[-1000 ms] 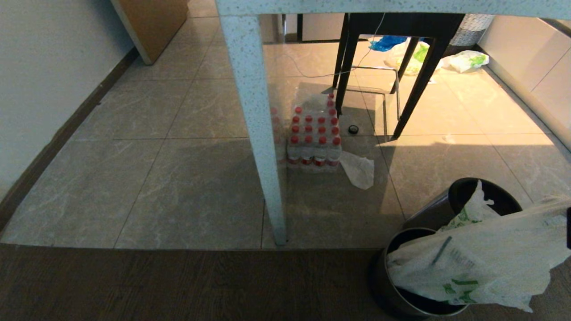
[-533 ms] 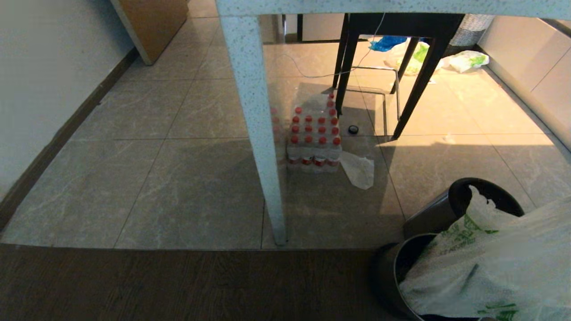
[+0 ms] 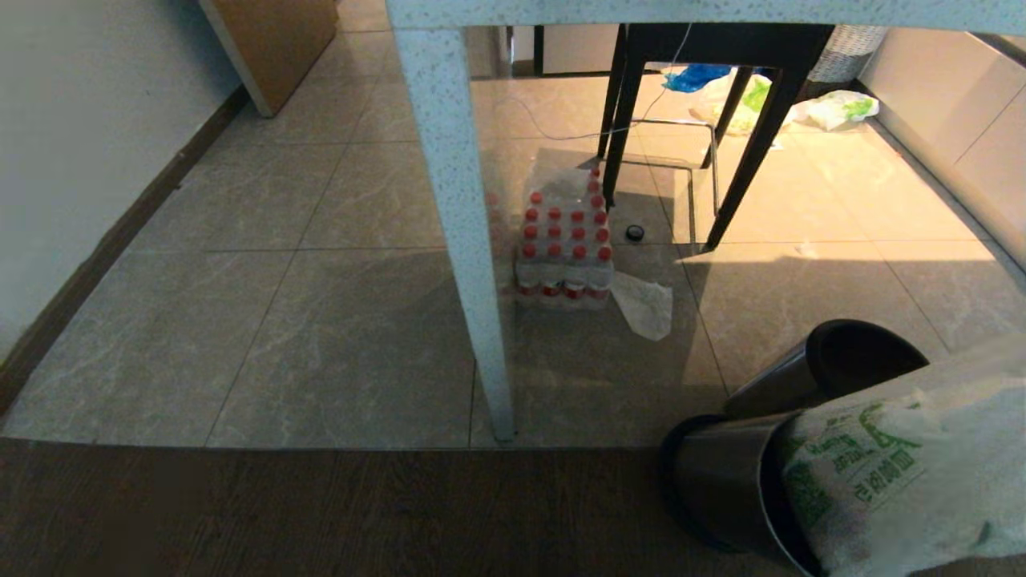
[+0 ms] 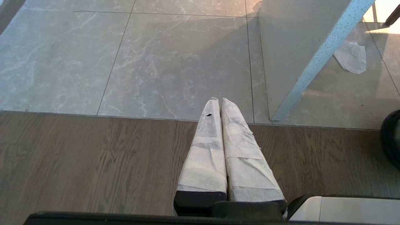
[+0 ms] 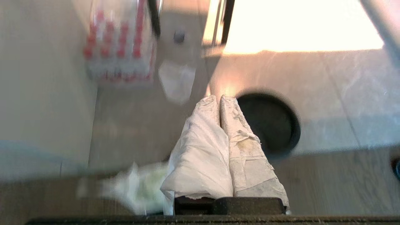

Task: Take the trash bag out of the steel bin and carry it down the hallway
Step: Pick up the trash bag

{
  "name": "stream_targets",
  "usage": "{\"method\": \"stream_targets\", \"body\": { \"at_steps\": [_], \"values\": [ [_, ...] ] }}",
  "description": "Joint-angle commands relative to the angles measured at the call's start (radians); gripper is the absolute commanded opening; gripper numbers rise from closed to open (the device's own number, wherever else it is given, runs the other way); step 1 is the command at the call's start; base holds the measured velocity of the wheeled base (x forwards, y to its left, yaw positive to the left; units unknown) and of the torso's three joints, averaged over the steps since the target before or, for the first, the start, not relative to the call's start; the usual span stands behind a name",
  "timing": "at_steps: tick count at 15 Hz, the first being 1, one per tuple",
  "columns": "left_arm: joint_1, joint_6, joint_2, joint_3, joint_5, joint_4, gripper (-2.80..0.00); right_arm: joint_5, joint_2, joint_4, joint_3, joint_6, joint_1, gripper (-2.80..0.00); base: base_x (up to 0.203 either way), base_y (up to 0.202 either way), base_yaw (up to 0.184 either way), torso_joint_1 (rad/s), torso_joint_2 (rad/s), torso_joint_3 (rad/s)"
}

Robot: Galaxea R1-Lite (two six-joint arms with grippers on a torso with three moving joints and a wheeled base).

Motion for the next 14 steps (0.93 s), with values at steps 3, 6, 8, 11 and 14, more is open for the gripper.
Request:
{"method": "stream_targets", "body": {
  "at_steps": [3,6,8,11,14],
  "values": [
    [0.0,-0.001,-0.002,0.0,0.001,0.0,-2.8,0.002,0.106,-0.001,-0.017,-0.014,-0.009,-2.8,0.0,0.0,0.0,0.0,0.0,0.0],
    [0.0,-0.001,-0.001,0.0,0.001,0.0,-2.8,0.002,0.031,0.006,-0.07,-0.055,-0.006,-2.8,0.0,0.0,0.0,0.0,0.0,0.0],
    [0.0,-0.001,-0.002,0.0,0.001,0.001,-2.8,0.0,0.029,0.012,-0.095,-0.06,-0.006,-2.8,0.0,0.0,0.0,0.0,0.0,0.0],
    [0.0,-0.001,-0.002,0.0,0.001,0.0,-2.8,-0.039,-0.018,0.014,0.135,-0.073,-0.006,-2.8,0.0,0.0,0.0,0.0,0.0,0.0],
    [0.0,-0.001,-0.002,0.0,0.001,0.0,-2.8,-0.08,0.023,0.009,0.168,-0.076,-0.005,-2.8,0.0,0.0,0.0,0.0,0.0,0.0]
  ]
}}
